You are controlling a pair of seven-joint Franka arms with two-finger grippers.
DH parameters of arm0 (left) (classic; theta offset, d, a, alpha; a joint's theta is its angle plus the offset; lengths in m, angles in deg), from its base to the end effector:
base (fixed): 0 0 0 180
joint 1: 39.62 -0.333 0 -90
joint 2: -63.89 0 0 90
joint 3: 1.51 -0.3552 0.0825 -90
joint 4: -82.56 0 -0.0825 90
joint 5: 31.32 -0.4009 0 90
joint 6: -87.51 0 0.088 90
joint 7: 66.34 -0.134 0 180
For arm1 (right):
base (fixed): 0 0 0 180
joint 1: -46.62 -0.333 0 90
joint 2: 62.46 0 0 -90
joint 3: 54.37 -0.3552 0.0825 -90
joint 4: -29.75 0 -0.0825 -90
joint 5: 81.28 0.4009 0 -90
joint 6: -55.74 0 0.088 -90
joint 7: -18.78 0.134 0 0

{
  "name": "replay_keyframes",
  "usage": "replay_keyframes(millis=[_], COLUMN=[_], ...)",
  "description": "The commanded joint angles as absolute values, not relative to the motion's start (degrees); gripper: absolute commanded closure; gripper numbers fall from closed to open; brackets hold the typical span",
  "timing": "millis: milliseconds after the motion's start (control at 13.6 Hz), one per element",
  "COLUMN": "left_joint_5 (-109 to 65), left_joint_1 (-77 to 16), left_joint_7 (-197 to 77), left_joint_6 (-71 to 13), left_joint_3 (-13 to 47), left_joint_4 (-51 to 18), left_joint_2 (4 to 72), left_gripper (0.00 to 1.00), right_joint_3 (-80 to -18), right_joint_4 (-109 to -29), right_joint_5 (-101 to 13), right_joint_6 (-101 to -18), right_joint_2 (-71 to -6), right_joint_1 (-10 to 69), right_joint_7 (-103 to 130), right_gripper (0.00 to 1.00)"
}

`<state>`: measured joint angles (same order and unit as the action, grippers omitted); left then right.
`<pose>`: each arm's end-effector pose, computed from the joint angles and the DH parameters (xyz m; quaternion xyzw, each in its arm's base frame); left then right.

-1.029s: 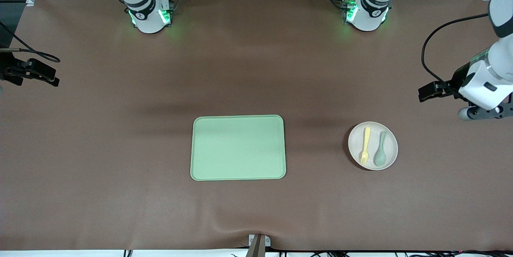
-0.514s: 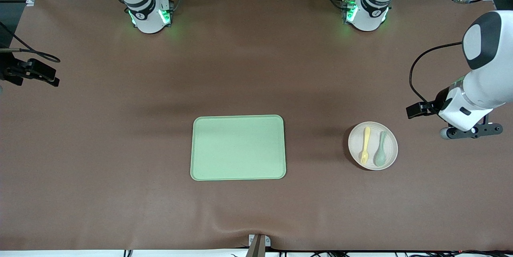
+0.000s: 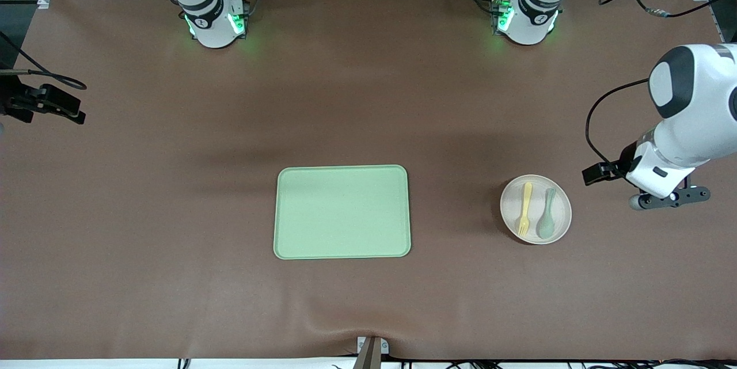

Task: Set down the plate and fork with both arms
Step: 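Move the left gripper toward the rim of the white plate, then lower the left gripper and pinch the white plate's rim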

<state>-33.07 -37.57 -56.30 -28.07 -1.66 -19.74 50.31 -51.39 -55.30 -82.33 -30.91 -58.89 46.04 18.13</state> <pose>0.6473 -0.0190 0.4237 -0.9978 -0.0643 0.0011 0.0143 0.5860 -0.0261 0.6376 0.9997 -0.0156 -0.0174 0.0103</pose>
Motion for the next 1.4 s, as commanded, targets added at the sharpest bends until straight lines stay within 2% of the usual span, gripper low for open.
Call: replay_keyframes(millis=[0,661,1323], left_joint_5=[-33.96,-33.60,-33.43], left_joint_1=[-38.30,-40.85,-40.59], left_joint_7=[-56.15,-56.76,-56.76], left_joint_6=[-31.48,-40.36,-41.51], left_joint_3=[-1.25,-1.16,-1.16], left_joint_4=[-21.32,-21.59,-21.32], left_joint_2=[48.96,40.00,36.47], left_gripper=[0.00,0.00,0.00], right_joint_3=[-52.17,-52.17,-52.34], right_joint_4=[-53.84,-54.01,-53.75], right_joint_5=[-82.33,-82.86,-82.16], right_joint_6=[-30.13,-28.99,-30.13], right_joint_2=[-58.24,-57.98,-56.84], right_joint_1=[47.23,49.86,48.99], right_joint_7=[17.29,17.11,17.20], right_gripper=[0.00,0.00,0.00])
